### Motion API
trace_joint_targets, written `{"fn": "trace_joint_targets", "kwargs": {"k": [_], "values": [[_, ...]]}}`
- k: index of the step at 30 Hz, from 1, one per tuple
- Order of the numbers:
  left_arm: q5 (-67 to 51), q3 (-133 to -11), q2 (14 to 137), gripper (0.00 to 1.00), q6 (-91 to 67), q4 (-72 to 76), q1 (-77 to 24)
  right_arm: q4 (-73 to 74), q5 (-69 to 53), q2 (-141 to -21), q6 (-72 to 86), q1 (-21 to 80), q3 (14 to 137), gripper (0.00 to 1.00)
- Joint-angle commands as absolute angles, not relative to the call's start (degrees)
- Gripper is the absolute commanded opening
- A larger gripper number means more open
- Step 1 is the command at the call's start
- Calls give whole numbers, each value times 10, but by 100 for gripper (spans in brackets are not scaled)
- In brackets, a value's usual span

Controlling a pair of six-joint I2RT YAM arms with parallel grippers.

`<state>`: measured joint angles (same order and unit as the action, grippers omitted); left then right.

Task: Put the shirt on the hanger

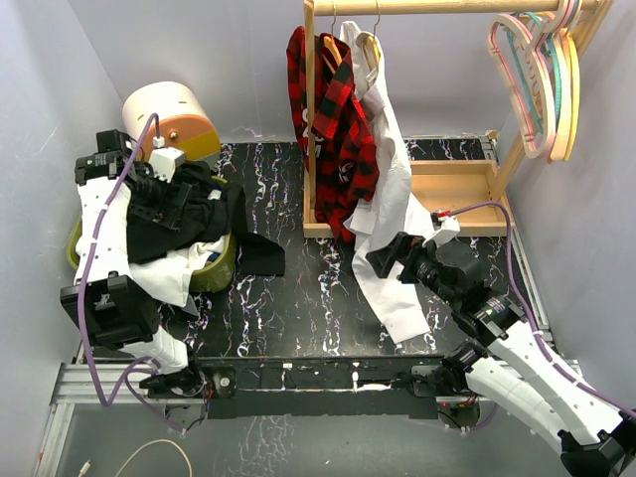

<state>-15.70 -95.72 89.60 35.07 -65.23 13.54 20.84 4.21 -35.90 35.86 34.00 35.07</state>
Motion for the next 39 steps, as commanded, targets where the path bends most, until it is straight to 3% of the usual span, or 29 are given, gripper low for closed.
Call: {"fn": "trace_joint_targets", "kwargs": {"k": [1,2,4,5,6,7,10,12,15,18,24,26,31,36,39], "values": [[-173,-939,877,92,394,-651,111,154,2,-352,343,339,378,98],[-182,-935,876,85,400,-658,105,147,-25,-351,335,339,375,98],[-201,-928,875,60,413,-678,92,110,-100,-350,319,339,365,98],[-210,-926,875,35,420,-690,86,89,-142,-350,311,339,358,98],[-217,-927,875,23,424,-702,78,68,-187,-352,305,340,349,98],[-217,-933,875,0,424,-710,71,45,-229,-356,302,341,342,98],[-217,-993,863,0,402,-730,61,-1,-324,-381,290,360,338,98],[-228,-1056,837,0,380,-729,59,18,-320,-421,251,407,374,97],[-233,-1127,788,0,348,-689,60,90,-179,-510,148,533,461,98],[-214,-1147,728,0,331,-644,59,63,-28,-587,56,628,509,98],[-167,-1176,702,0,339,-634,59,-201,99,-682,-122,634,514,98],[-155,-1185,700,0,346,-640,59,-272,58,-730,-167,613,537,98],[-155,-1196,699,0,352,-651,59,-290,-106,-842,-161,560,638,98],[-148,-1176,692,0,348,-636,59,-268,-275,-887,-101,560,692,98],[-151,-1173,692,0,342,-631,59,-291,-301,-895,-69,568,677,98]]}}
